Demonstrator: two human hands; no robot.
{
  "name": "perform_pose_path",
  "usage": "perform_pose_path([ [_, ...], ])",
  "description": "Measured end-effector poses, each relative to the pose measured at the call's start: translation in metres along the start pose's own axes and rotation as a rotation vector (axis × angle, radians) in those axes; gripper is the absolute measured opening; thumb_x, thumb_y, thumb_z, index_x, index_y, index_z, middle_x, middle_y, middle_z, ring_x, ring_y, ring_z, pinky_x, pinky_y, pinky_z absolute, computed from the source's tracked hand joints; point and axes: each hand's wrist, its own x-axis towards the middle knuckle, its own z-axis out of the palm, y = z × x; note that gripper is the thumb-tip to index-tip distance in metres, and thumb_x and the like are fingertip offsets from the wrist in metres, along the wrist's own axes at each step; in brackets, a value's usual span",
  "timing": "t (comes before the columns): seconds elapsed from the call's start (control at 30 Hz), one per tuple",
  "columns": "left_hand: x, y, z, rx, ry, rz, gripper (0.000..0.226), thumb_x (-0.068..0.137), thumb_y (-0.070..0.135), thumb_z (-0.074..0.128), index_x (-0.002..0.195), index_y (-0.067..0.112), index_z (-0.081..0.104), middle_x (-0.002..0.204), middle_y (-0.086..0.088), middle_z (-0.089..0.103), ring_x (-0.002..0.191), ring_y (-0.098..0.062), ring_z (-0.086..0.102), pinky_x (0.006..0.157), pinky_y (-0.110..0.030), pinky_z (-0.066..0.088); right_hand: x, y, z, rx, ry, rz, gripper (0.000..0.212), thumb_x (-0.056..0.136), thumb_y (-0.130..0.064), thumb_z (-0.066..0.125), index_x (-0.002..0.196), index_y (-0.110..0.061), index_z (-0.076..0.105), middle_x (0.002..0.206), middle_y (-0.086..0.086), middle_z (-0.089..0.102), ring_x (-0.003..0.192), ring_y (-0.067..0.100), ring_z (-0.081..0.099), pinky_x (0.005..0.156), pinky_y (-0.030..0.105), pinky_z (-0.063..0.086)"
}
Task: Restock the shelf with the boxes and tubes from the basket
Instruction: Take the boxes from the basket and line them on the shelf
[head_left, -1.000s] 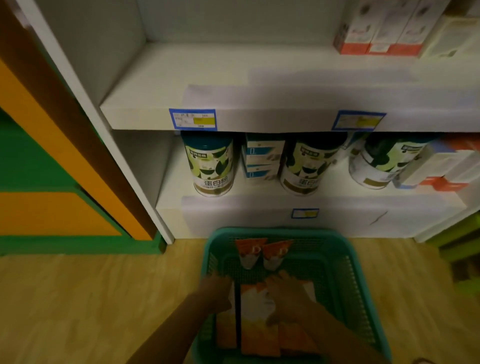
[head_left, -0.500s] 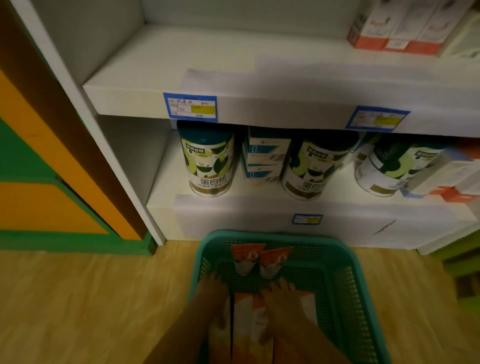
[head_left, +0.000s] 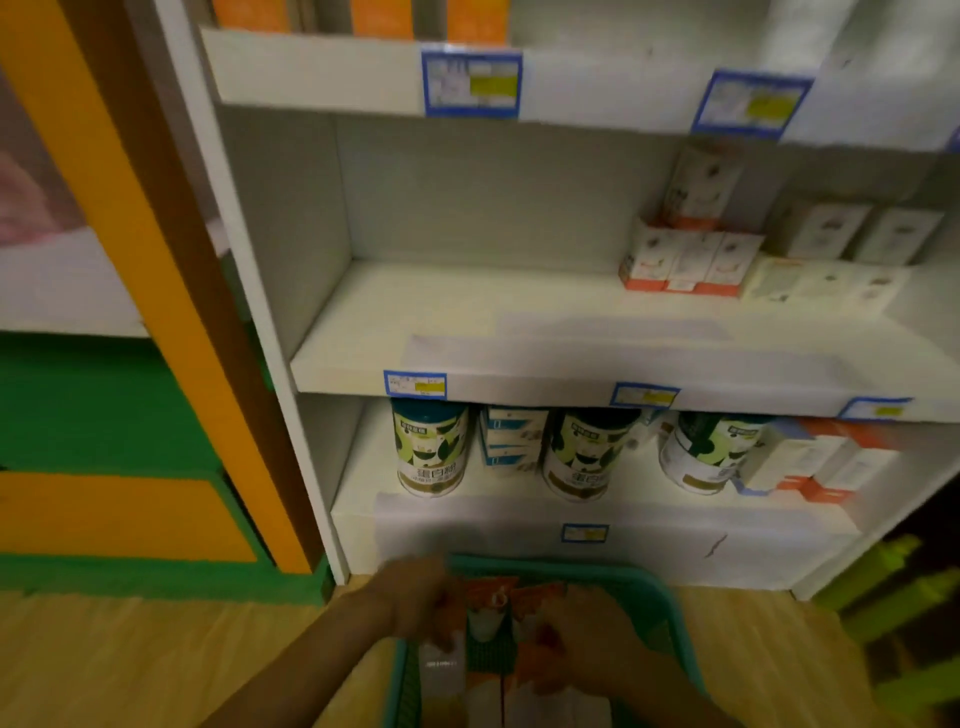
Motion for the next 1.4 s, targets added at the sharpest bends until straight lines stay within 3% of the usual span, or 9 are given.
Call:
perform_pose_path([
  [0.1,-0.04,0.015,-0.055,0.046,0.132,0.023,0.04,0.078,0.039,0.069,0.112,0.02,0.063,0.12,-0.001,0.062,0.112,-0.02,0.056,0.093,-0.032,0.045,-0.034,-0.007,-0.051,0.012,0.121,-0.002,0.037,0.078,-0.041,0.069,0.107,-0.019,0.065,0.096,-0.004,0.057,0.096,0.017,0.056,0.089,0.026,0.042],
  [0.2,-0.078,0.034,-0.11,0.129,0.245,0.022,0.041,0.075,0.041,0.071,0.11,0.019,0.064,0.118,-0.002,0.063,0.109,-0.022,0.058,0.091,-0.034,0.047,-0.073,-0.014,-0.106,-0.02,0.252,-0.026,0.045,0.077,-0.044,0.068,0.116,-0.02,0.061,0.109,-0.001,0.062,0.101,0.016,0.056,0.09,0.025,0.041],
  [0.33,-0.125,0.062,-0.182,0.252,0.364,0.016,0.042,0.074,0.042,0.072,0.105,0.017,0.063,0.112,-0.004,0.065,0.105,-0.025,0.058,0.081,-0.034,0.046,-0.119,-0.021,-0.175,-0.109,0.427,-0.041,0.048,0.075,-0.053,0.067,0.111,-0.022,0.063,0.1,0.0,0.061,0.086,0.013,0.047,0.072,0.022,0.035],
  [0.5,-0.185,0.099,-0.264,0.326,0.496,0.045,0.04,0.078,0.041,0.068,0.109,0.016,0.061,0.112,-0.003,0.063,0.105,-0.021,0.057,0.088,-0.032,0.046,-0.183,-0.036,-0.261,-0.141,0.534,-0.014,0.049,0.074,-0.047,0.07,0.117,-0.024,0.061,0.117,-0.002,0.062,0.107,0.017,0.055,0.087,0.028,0.044],
  [0.63,-0.228,0.125,-0.327,0.314,0.58,0.073,0.042,0.076,0.04,0.071,0.106,0.012,0.064,0.106,-0.006,0.067,0.097,-0.023,0.062,0.089,-0.039,0.052,-0.227,-0.043,-0.32,-0.132,0.63,-0.015,0.045,0.07,-0.043,0.076,0.108,-0.021,0.066,0.104,-0.002,0.066,0.096,0.016,0.06,0.084,0.033,0.049],
  [0.77,-0.256,0.149,-0.379,0.293,0.672,0.117,0.039,0.079,0.034,0.069,0.108,0.009,0.062,0.1,-0.005,0.064,0.09,-0.018,0.06,0.083,-0.03,0.051,-0.259,-0.053,-0.374,-0.153,0.711,-0.039,0.047,0.072,-0.038,0.076,0.112,-0.017,0.066,0.111,0.002,0.068,0.1,0.019,0.062,0.088,0.032,0.049],
  [0.93,-0.259,0.166,-0.425,0.372,0.904,0.08,0.037,0.078,0.036,0.07,0.1,0.007,0.065,0.086,-0.008,0.061,0.079,-0.026,0.056,0.071,-0.035,0.045,-0.28,-0.059,-0.417,-0.157,0.841,-0.01,0.052,0.071,-0.04,0.076,0.116,-0.016,0.064,0.115,0.004,0.066,0.101,0.021,0.06,0.09,0.038,0.051],
  [1.2,-0.208,0.165,-0.456,0.408,1.071,-0.031,0.037,0.081,0.036,0.066,0.112,0.014,0.063,0.114,-0.01,0.065,0.102,-0.03,0.059,0.077,-0.033,0.044,-0.265,-0.054,-0.449,-0.089,1.01,-0.001,0.048,0.073,-0.035,0.075,0.115,-0.013,0.064,0.117,0.008,0.066,0.106,0.025,0.061,0.095,0.044,0.05],
  [1.4,-0.17,0.161,-0.462,0.504,1.132,-0.102,0.027,0.09,0.019,0.052,0.115,0.015,0.061,0.118,-0.008,0.064,0.109,-0.027,0.057,0.101,-0.035,0.033,-0.237,-0.046,-0.459,-0.074,1.053,0.031,0.044,0.076,-0.03,0.074,0.115,-0.011,0.063,0.116,0.01,0.065,0.105,0.027,0.061,0.094,0.043,0.051],
])
